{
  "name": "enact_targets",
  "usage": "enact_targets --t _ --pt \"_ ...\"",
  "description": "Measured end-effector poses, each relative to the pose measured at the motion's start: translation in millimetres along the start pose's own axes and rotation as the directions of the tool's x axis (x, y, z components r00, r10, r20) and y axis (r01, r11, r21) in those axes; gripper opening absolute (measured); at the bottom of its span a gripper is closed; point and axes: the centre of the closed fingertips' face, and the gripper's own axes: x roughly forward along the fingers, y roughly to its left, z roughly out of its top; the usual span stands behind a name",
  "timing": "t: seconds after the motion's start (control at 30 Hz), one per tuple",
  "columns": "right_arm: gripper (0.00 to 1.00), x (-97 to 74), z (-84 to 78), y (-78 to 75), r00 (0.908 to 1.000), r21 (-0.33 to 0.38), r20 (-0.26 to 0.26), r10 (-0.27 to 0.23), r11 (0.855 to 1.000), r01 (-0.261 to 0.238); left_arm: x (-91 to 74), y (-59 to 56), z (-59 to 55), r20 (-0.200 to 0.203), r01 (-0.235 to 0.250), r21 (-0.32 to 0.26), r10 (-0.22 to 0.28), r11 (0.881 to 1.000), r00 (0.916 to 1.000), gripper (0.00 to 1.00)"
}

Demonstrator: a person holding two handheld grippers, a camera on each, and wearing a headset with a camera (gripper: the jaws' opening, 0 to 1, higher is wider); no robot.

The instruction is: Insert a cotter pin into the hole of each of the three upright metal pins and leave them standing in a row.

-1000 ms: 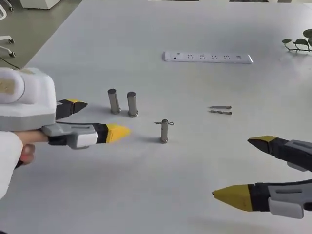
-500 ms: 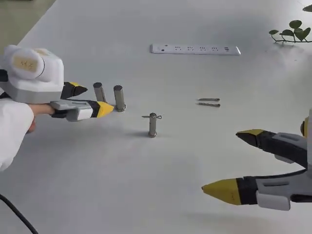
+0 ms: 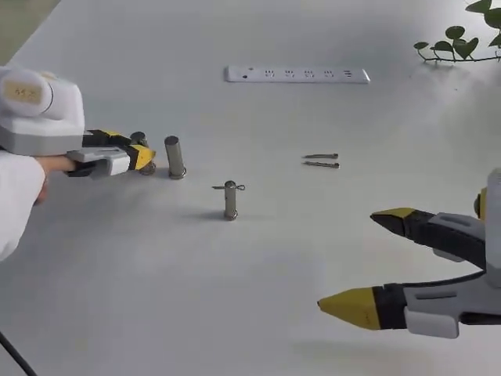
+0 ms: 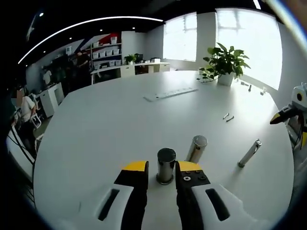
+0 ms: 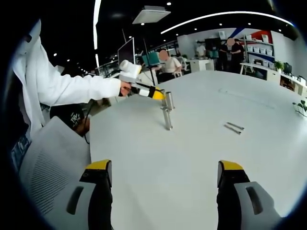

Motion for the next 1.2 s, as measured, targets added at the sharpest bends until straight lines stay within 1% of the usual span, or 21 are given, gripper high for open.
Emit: enact_targets --t 0.07,0.1,0.17,0.23,0.37,0.47,0.5,0.53,0.6,0.63,0.7,0.77,0.83,0.87,0.9,1.0,1.03,1.07,1.13,1.17,1.2 --pt "0.89 0.6 0.0 0.4 1.0000 -0.003 -0.003 0.002 1.000 -0.002 0.6 0.0 -1.2 -0.006 -0.006 0.001 0.006 1.000 1.0000 0.18" --pt "0.88 0.9 0.5 0.9 1.0000 -0.003 -0.001 0.004 1.000 -0.004 1.0 -0.9 -1.3 -0.006 -0.002 -0.008 0.002 1.000 1.0000 0.16" --pt "0.88 1.5 1.2 1.8 1.0000 -0.003 0.000 0.007 1.000 -0.007 2.1 -5.0 -2.2 -0.008 0.020 -0.043 -0.021 0.999 0.9998 0.13" --pt "0.88 2.0 1.2 2.6 0.9999 -0.007 -0.002 0.010 1.000 -0.010 3.3 -4.9 -1.8 -0.005 0.013 -0.023 -0.013 1.000 0.9999 0.12" --pt "0.87 2.5 0.0 3.6 0.9999 -0.006 -0.007 0.015 1.000 -0.015 3.3 -4.8 -1.6 -0.016 0.012 0.004 -0.012 1.000 0.9998 0.11" --pt "0.86 2.9 -0.9 4.7 0.9998 -0.007 -0.010 0.019 1.000 -0.019 3.3 -4.6 -1.3 -0.008 0.011 -0.007 -0.011 1.000 0.9999 0.11" --pt "0.86 3.1 -0.8 4.7 0.9998 -0.007 -0.011 0.019 1.000 -0.019 3.1 -4.6 -1.4 -0.009 0.012 -0.005 -0.012 1.000 0.9999 0.11" --pt "0.86 3.1 -0.7 4.9 0.9998 -0.007 -0.010 0.019 1.000 -0.019 3.1 -4.6 -1.3 -0.009 0.009 0.010 -0.009 1.000 0.9999 0.11" --pt "0.86 3.0 -0.3 5.1 0.9998 -0.007 -0.009 0.019 1.000 -0.019 3.2 -4.5 -1.2 -0.013 0.003 0.006 -0.003 1.000 0.9999 0.11" --pt "0.86 3.0 0.1 4.9 0.9998 -0.009 -0.010 0.019 1.000 -0.019 3.0 -4.6 -1.2 -0.017 0.002 0.006 -0.002 1.000 0.9999 0.11" --pt "0.86 2.5 0.9 4.5 0.9998 -0.011 -0.010 0.018 1.000 -0.018 1.7 -6.8 -1.8 -0.035 0.010 0.039 -0.009 0.999 0.9994 0.11" --pt "0.86 1.8 1.5 4.2 0.9998 -0.012 -0.009 0.019 1.000 -0.019 -0.5 -9.9 -2.6 -0.051 0.011 0.048 -0.009 0.999 0.9986 0.10" --pt "0.86 1.4 1.6 3.6 0.9998 -0.012 -0.008 0.018 1.000 -0.018 -4.1 -13.0 -1.4 -0.042 0.011 0.062 -0.008 0.998 0.9991 0.10" --pt "0.86 1.0 1.8 3.2 0.9998 -0.012 -0.007 0.016 1.000 -0.016 -7.0 -15.0 0.6 -0.028 0.015 0.071 -0.013 0.997 0.9995 0.10" --pt "0.86 0.9 2.0 3.1 0.9998 -0.013 -0.007 0.016 1.000 -0.016 -9.4 -15.9 1.1 -0.024 0.014 0.069 -0.012 0.998 0.9996 0.10" --pt "0.86 -0.3 3.8 3.1 0.9999 -0.018 -0.002 0.016 1.000 -0.016 -18.4 -19.6 4.0 -0.025 0.011 0.063 -0.009 0.998 0.9996 0.10" --pt "0.86 -0.4 4.5 2.6 0.9999 -0.019 0.001 0.014 1.000 -0.014 -23.4 -20.6 6.9 -0.020 0.006 0.105 -0.004 0.994 0.9998 0.10" --pt "0.86 -0.6 5.0 2.4 0.9999 -0.021 0.002 0.014 1.000 -0.014 -26.7 -22.1 8.3 -0.017 0.005 0.115 -0.003 0.993 0.9999 0.10" --pt "0.86 -0.2 6.1 2.2 0.9999 -0.025 0.003 0.017 1.000 -0.017 -35.8 -26.2 12.0 -0.006 0.002 0.018 -0.002 1.000 1.0000 0.10" --pt "0.86 0.0 6.6 2.2 0.9998 -0.027 0.003 0.019 0.999 -0.019 -39.5 -28.7 14.2 0.002 0.015 0.008 -0.015 1.000 0.9999 0.10" --pt "0.86 0.3 7.4 2.3 0.9998 -0.031 0.004 0.020 0.999 -0.020 -45.5 -30.6 16.9 0.010 0.014 0.025 -0.014 1.000 0.9999 0.10"
